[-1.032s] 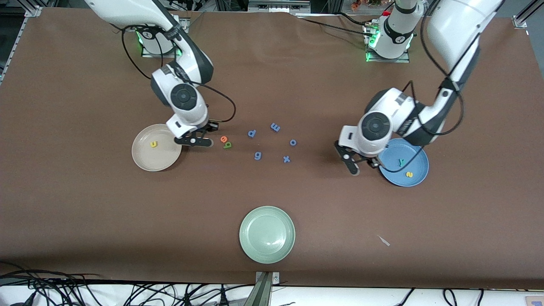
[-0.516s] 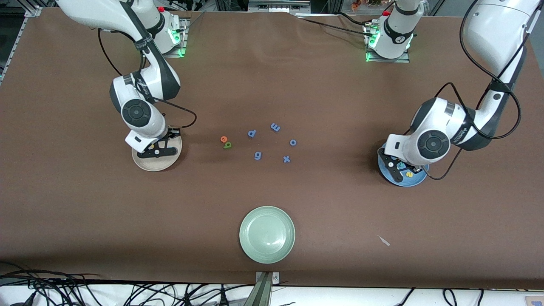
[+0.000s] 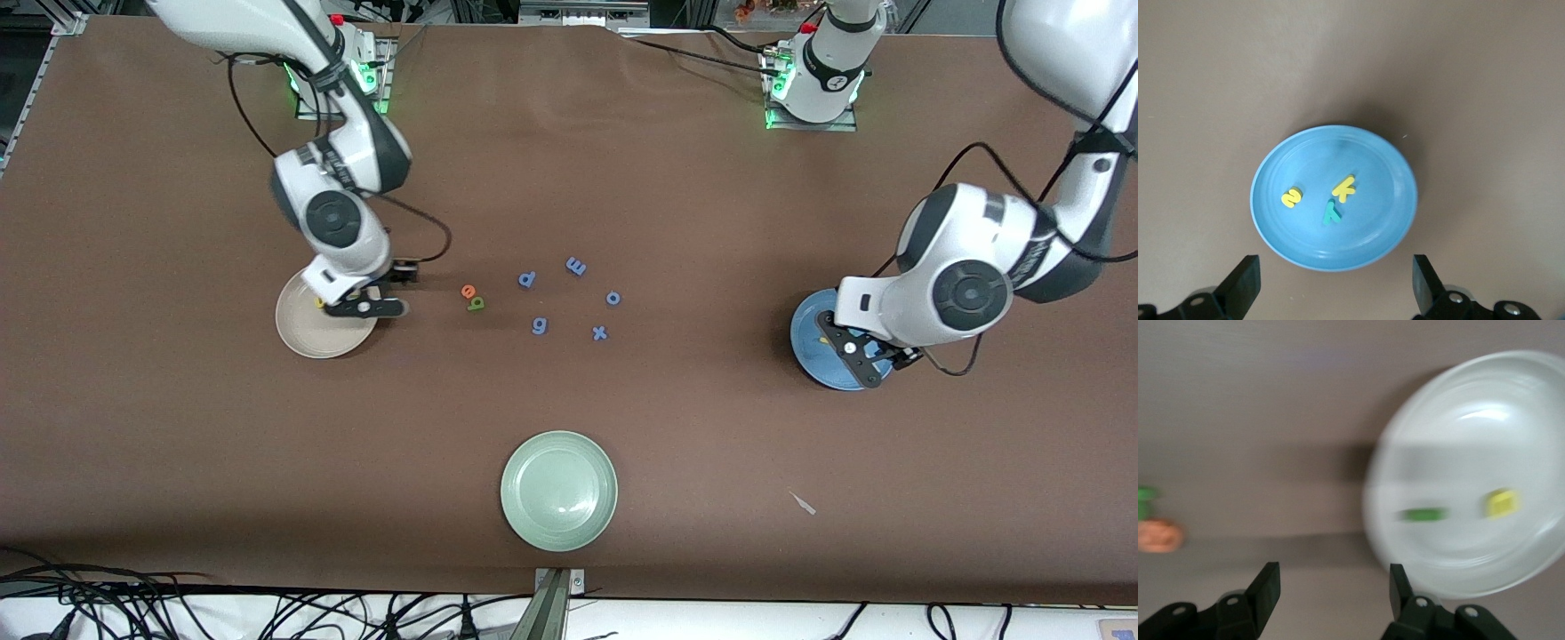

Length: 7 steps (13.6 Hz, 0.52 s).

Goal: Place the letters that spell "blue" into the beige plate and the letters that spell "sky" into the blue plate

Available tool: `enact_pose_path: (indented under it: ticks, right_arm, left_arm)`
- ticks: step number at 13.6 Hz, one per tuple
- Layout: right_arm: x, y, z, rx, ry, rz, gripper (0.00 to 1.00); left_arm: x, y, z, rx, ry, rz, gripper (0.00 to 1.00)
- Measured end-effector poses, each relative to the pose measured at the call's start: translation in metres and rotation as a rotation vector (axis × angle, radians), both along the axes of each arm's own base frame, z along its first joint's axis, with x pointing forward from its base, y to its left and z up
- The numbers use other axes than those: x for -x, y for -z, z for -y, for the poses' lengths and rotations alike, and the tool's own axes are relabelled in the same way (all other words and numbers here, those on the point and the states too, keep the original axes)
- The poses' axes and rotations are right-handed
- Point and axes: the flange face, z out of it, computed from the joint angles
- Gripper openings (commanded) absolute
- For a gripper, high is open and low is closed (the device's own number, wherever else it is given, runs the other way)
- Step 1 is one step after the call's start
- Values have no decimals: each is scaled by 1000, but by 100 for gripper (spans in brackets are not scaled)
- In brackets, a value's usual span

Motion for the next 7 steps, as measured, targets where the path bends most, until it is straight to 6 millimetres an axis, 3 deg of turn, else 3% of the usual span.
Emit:
enact_pose_path:
  ticks: [1, 3, 7]
  right_arm:
    - [5, -2, -28, -14, 44, 15, 75]
    - [10, 1, -64, -37, 105, 20, 75]
    - [18, 43, -87, -93, 129, 19, 75]
  left_arm:
    - [-5, -23, -1, 37, -34, 9, 100]
    - [-12, -65, -6, 75, -101, 21, 100]
    - [-8, -123, -7, 103, -274, -33, 100]
